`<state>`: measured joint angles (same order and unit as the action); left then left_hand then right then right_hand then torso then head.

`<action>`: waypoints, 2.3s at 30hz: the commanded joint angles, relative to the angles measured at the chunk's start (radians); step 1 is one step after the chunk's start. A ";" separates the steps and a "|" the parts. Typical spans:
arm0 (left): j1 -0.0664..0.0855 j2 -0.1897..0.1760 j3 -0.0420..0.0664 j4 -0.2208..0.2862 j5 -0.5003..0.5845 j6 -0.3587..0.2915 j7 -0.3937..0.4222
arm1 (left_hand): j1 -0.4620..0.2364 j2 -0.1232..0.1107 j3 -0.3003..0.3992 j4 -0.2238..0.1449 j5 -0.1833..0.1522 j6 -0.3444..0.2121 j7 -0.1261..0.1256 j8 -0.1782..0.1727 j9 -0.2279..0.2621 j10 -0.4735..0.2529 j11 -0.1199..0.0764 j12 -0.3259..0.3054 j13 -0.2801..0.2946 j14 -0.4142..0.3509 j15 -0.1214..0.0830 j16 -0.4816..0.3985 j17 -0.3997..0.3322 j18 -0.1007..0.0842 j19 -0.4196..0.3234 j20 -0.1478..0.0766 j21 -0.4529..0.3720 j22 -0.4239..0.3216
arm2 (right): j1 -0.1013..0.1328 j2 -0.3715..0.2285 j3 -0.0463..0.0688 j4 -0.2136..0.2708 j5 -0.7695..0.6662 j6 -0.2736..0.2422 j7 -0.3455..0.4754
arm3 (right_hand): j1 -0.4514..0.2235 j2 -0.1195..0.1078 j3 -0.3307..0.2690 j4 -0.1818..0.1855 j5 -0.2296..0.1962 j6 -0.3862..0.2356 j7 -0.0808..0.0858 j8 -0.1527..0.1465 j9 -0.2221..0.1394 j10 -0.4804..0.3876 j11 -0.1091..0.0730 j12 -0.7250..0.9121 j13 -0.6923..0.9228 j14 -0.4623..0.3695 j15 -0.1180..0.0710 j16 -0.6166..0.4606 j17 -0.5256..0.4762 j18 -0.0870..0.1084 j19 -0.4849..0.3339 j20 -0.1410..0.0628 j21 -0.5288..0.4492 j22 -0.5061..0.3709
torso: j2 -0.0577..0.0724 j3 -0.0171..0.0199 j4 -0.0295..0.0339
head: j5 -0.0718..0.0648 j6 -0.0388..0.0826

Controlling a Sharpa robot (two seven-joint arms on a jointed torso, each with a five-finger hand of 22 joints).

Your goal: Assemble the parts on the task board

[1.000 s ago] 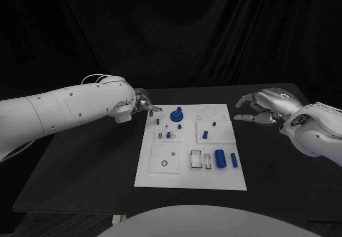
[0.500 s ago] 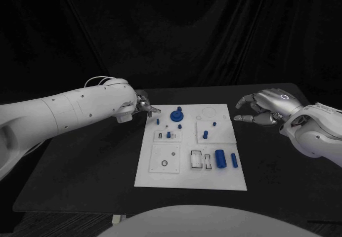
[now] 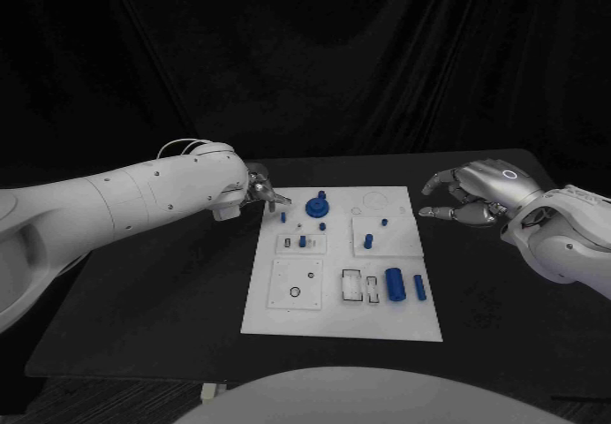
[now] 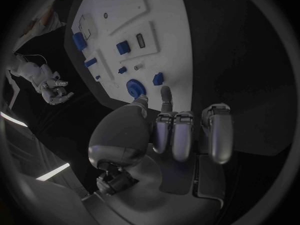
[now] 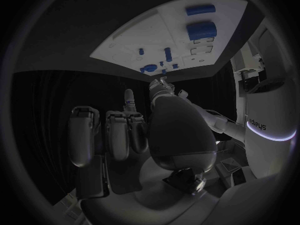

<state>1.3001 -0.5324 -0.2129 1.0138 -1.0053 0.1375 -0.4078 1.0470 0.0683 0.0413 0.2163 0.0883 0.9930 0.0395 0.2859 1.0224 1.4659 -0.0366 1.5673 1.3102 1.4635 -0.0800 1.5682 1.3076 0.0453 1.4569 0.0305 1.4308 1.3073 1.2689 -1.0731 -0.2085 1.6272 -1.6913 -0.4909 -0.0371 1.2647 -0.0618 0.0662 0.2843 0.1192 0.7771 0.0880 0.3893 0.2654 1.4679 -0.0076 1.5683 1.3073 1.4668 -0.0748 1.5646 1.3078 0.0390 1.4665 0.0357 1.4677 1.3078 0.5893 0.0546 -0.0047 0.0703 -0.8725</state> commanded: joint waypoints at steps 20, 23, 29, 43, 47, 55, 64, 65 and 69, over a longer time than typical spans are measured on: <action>-0.017 0.030 0.001 -0.028 -0.002 0.051 0.003 | 0.016 0.000 -0.006 -0.006 0.020 -0.001 0.006 -0.020 -0.014 0.105 0.013 0.004 0.261 0.107 0.011 0.003 0.263 0.000 -0.001 0.012 -0.008 0.169 | -0.002 -0.002 0.001 0.003 -0.003 0.004 -0.006 | 0.000 0.004 -0.006 -0.003 0.004 0.009 0.001 -0.002 -0.002 0.103 0.006 0.003 0.263 0.100 0.008 -0.006 0.246 -0.011 0.053 0.009 -0.004 0.226 | 0.001 0.0005 0.0003 | -0.001 0.000; -0.018 0.031 0.001 -0.029 -0.002 0.057 0.003 | 0.021 0.001 -0.006 -0.011 0.029 0.000 0.007 -0.023 -0.018 0.105 0.014 0.004 0.261 0.107 0.012 0.003 0.263 0.000 -0.001 0.013 -0.009 0.170 | -0.002 -0.003 0.001 0.004 -0.003 0.004 -0.007 | 0.000 0.004 -0.006 -0.003 0.004 0.009 0.001 -0.002 -0.002 0.103 0.006 0.003 0.263 0.100 0.008 -0.006 0.246 -0.011 0.053 0.009 -0.004 0.226 | 0.001 0.0006 0.0003 | -0.002 0.000; -0.019 0.033 0.001 -0.030 -0.002 0.067 0.001 | 0.030 0.000 -0.004 -0.020 0.046 0.001 0.008 -0.029 -0.024 0.105 0.015 0.004 0.261 0.107 0.013 0.003 0.263 0.000 -0.002 0.014 -0.011 0.170 | -0.002 -0.003 0.001 0.004 -0.003 0.004 -0.007 | 0.000 0.004 -0.006 -0.003 0.004 0.009 0.001 -0.002 -0.002 0.103 0.006 0.003 0.263 0.100 0.008 -0.006 0.246 -0.011 0.053 0.009 -0.004 0.226 | 0.000 0.0006 -0.0005 | -0.002 0.000; -0.022 0.041 0.001 -0.038 -0.002 0.067 0.014 | 0.061 0.007 0.015 -0.055 0.124 0.005 0.006 -0.045 -0.039 0.105 0.014 0.004 0.261 0.107 0.013 0.003 0.263 0.001 -0.004 0.016 -0.014 0.172 | -0.002 -0.005 0.001 0.006 -0.003 0.004 -0.008 | 0.001 0.005 -0.007 -0.003 0.004 0.010 0.001 -0.002 -0.002 0.103 0.006 0.003 0.263 0.100 0.008 -0.006 0.246 -0.011 0.053 0.009 -0.005 0.226 | 0.000 0.0006 -0.0007 | -0.010 0.000; -0.023 0.043 0.001 -0.040 -0.002 0.069 0.015 | 0.064 0.008 0.017 -0.059 0.129 0.004 0.006 -0.047 -0.040 0.105 0.014 0.004 0.261 0.107 0.013 0.003 0.263 0.001 -0.004 0.016 -0.016 0.172 | -0.002 -0.007 0.001 0.007 -0.003 0.004 -0.008 | 0.001 0.005 -0.007 -0.003 0.004 0.010 0.001 -0.002 -0.002 0.103 0.006 0.003 0.263 0.100 0.008 -0.006 0.246 -0.011 0.053 0.009 -0.005 0.226 | 0.000 0.0005 -0.0005 | -0.012 0.000; -0.025 0.047 0.001 -0.045 -0.002 0.070 0.019 | 0.077 0.012 0.029 -0.071 0.148 0.002 0.005 -0.052 -0.044 0.105 0.014 0.004 0.261 0.107 0.013 0.003 0.263 0.002 -0.006 0.016 -0.019 0.172 | -0.002 -0.008 0.001 0.007 -0.003 0.005 -0.010 | 0.001 0.005 -0.007 -0.003 0.004 0.010 0.001 -0.002 -0.002 0.103 0.006 0.003 0.263 0.100 0.008 -0.006 0.246 -0.011 0.053 0.009 -0.005 0.226 | 0.000 0.0004 -0.0011 | -0.013 0.000; -0.026 0.047 0.001 -0.047 -0.002 0.069 0.024 | 0.094 0.016 0.056 -0.092 0.183 0.000 0.004 -0.059 -0.049 0.105 0.013 0.004 0.261 0.107 0.013 0.003 0.263 0.003 -0.009 0.016 -0.025 0.171 | -0.002 -0.008 0.001 0.007 -0.003 0.007 -0.011 | 0.001 0.005 -0.008 -0.003 0.004 0.011 0.001 -0.003 -0.002 0.103 0.006 0.003 0.263 0.100 0.008 -0.007 0.245 -0.011 0.053 0.009 -0.005 0.226 | 0.000 0.0003 -0.0002 | -0.015 0.000; -0.026 0.047 0.001 -0.047 -0.002 0.070 0.024 | 0.096 0.017 0.059 -0.095 0.185 0.000 0.004 -0.060 -0.050 0.105 0.013 0.004 0.261 0.107 0.012 0.003 0.263 0.003 -0.010 0.015 -0.025 0.171 | -0.002 -0.008 0.001 0.007 -0.003 0.008 -0.011 | 0.001 0.005 -0.008 -0.003 0.004 0.011 0.001 -0.003 -0.002 0.103 0.006 0.003 0.263 0.100 0.008 -0.007 0.245 -0.011 0.053 0.009 -0.005 0.226 | 0.000 0.0005 0.0000 | -0.014 0.000; -0.026 0.046 0.001 -0.047 -0.002 0.072 0.026 | 0.103 0.013 0.082 -0.109 0.208 -0.001 0.004 -0.064 -0.053 0.105 0.013 0.004 0.261 0.107 0.012 0.003 0.263 0.004 -0.010 0.015 -0.027 0.172 | -0.002 -0.008 0.001 0.007 -0.003 0.008 -0.012 | 0.001 0.006 -0.008 -0.003 0.004 0.011 0.001 -0.003 -0.003 0.103 0.006 0.003 0.263 0.100 0.007 -0.007 0.245 -0.011 0.052 0.009 -0.006 0.226 | 0.000 0.0007 0.0004 | -0.014 0.000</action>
<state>1.2760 -0.4878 -0.2126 0.9665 -1.0077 0.1998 -0.4012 1.1410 0.0780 0.1201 0.1055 0.2954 0.9934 0.0465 0.2254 0.9697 1.4665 -0.0302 1.5673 1.3102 1.4634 -0.0730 1.5682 1.3074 0.0454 1.4496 0.0449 1.4089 1.3076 1.2685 -1.0799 -0.2084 1.6323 -1.6913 -0.4858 -0.0381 1.2647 -0.0618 0.0635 0.2815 0.1192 0.7834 0.0890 0.3893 0.2639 1.4679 -0.0076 1.5683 1.3078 1.4668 -0.0748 1.5608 1.3074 0.0391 1.4665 0.0357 1.4677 1.3081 0.5892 0.0551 -0.0047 0.0560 -0.8725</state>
